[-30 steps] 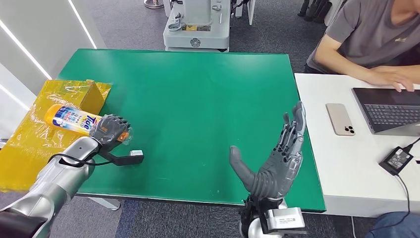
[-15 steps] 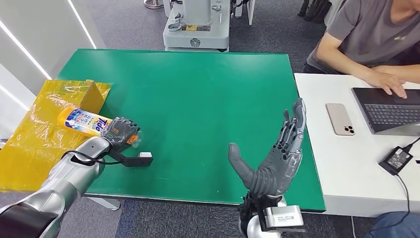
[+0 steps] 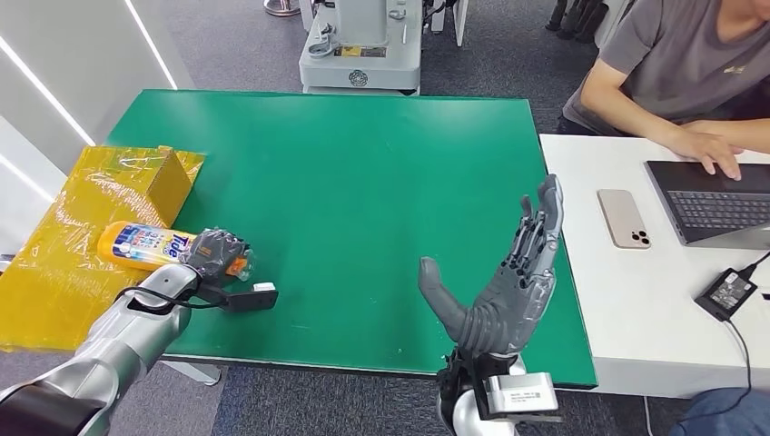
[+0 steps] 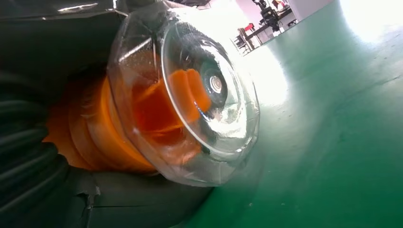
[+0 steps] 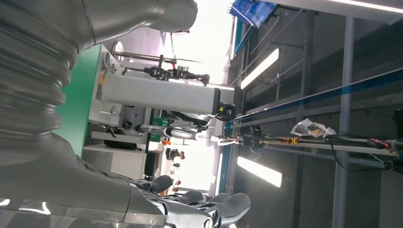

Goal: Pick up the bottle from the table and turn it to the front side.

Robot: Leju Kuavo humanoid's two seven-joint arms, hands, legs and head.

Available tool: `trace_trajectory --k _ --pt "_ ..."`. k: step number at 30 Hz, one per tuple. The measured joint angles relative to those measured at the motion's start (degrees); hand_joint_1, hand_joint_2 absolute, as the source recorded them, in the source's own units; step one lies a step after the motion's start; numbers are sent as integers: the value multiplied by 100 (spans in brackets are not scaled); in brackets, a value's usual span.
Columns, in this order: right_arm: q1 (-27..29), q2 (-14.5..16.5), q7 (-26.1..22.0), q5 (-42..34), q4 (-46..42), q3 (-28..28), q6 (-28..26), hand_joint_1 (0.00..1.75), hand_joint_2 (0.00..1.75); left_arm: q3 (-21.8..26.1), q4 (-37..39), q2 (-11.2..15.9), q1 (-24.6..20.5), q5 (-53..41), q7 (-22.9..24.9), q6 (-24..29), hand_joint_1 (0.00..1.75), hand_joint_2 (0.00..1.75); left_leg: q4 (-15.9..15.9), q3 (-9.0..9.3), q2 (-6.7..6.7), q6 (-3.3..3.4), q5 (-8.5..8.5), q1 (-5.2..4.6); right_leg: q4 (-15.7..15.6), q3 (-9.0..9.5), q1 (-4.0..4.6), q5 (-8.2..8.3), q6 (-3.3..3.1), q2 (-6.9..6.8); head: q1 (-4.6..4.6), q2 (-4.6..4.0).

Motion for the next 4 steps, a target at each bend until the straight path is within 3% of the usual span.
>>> trace_trajectory --k 4 --pt "-5 0 0 10 0 -5 0 0 175 28 7 -3 0 -10 3 10 175 175 0 0 0 0 0 0 0 0 0 0 0 0 0 0"
